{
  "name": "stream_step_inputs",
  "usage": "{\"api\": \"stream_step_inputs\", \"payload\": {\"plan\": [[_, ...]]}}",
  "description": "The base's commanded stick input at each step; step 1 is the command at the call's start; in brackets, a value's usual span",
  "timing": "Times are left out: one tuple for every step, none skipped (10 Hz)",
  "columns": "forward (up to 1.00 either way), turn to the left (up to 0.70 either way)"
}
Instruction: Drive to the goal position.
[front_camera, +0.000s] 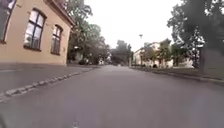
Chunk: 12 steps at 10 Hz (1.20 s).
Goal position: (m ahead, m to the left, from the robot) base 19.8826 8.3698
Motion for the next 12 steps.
{"api": "stream_step_inputs", "payload": {"plan": [[0.70, 0.00], [0.70, 0.00], [0.70, 0.00], [0.70, 0.00], [0.70, 0.00], [0.70, 0.00], [0.70, 0.00], [0.70, 0.00], [0.70, 0.00], [0.70, 0.00], [0.70, 0.00], [0.70, 0.00]]}}
